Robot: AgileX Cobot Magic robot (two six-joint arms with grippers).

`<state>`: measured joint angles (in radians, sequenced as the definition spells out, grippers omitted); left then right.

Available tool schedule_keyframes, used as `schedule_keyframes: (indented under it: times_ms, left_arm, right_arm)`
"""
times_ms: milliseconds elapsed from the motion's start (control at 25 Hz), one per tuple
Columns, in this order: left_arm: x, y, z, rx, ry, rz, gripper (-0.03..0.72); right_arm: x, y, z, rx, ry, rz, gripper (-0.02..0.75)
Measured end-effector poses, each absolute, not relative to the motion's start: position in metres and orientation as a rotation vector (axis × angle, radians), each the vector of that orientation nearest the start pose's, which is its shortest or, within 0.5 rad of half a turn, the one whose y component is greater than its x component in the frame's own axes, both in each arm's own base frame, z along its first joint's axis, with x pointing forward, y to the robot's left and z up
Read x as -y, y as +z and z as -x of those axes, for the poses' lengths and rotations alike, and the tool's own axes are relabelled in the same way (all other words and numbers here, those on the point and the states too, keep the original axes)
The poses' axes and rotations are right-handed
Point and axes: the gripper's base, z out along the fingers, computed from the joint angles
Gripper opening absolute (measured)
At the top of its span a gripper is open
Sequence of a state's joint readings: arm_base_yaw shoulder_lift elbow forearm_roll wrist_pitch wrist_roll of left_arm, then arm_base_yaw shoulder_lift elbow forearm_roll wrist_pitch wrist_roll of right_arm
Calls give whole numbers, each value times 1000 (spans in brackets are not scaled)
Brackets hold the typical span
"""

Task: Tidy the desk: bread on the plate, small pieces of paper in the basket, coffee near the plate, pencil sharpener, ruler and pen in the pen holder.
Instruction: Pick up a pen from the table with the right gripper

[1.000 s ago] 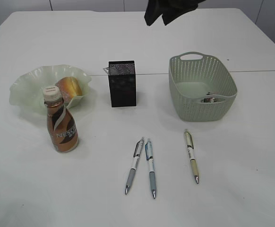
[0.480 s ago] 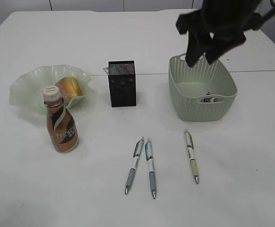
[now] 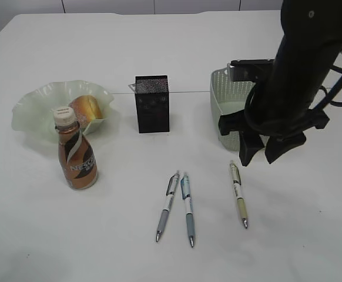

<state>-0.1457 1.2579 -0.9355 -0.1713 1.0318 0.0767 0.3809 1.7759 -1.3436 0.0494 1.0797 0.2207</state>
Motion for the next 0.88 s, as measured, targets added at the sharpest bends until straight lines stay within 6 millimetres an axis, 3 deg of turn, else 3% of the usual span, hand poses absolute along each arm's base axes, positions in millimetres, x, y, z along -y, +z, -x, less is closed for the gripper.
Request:
schedule_keyframes:
  times_ms: [160, 480, 880]
  left_arm:
    - [46, 281, -222, -2825, -245, -221, 353]
    - [46, 281, -222, -2822, -245, -220, 353]
    - [46, 281, -223, -2816, -244, -219, 353]
  right_arm:
    - [-137, 225, -333, -2993, 110, 125, 345]
    - [-141, 175, -346, -3096, 42, 94, 345]
    - [-145, 148, -355, -3093, 46, 16, 345]
